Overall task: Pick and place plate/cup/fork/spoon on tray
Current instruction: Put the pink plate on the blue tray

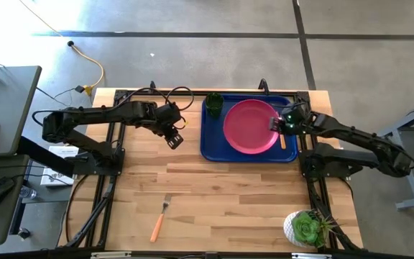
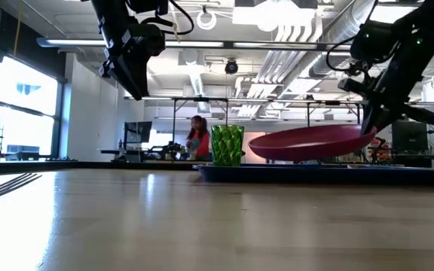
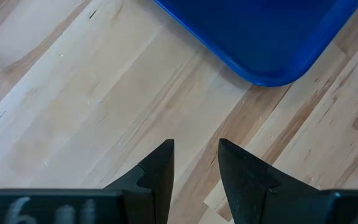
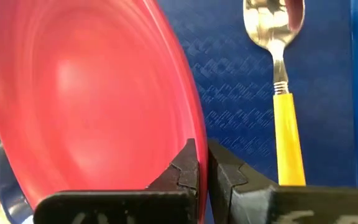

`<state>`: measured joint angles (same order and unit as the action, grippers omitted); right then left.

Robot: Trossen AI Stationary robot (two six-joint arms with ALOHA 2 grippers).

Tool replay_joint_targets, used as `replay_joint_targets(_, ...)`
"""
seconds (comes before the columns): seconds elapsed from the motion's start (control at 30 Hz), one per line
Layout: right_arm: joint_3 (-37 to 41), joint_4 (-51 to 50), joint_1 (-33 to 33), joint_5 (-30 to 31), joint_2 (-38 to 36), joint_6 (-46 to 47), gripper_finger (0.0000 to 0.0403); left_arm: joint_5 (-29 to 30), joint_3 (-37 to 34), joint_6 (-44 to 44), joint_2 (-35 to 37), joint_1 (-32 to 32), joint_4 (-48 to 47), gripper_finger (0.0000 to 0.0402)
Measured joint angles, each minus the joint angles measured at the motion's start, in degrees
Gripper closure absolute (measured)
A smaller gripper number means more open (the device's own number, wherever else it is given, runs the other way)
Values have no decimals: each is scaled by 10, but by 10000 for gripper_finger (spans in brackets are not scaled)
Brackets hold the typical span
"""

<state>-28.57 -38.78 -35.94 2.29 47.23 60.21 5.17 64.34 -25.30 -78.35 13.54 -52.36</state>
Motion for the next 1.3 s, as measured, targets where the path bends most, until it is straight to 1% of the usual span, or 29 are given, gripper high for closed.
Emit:
replay_joint_targets(0.23, 41, 57, -1, -18, 0, 44, 403, 2, 0, 0, 0, 0, 1, 286)
replay_joint_targets(0.5, 44, 60, 0, -13, 5, 69, 403, 3, 0, 0, 0, 0, 37, 286)
replay_joint_targets(0.77, 44, 115, 2, -15, 70, 77, 403, 2, 0, 9, 0, 0, 62, 286)
replay_joint_targets(1.0, 44, 128, 2, -19, 119, 70, 403, 2, 0, 10, 0, 0, 63, 286)
replay_joint_targets(1.3, 44, 139, 2, -22, 158, 70, 402, 2, 0, 16, 0, 0, 63, 286)
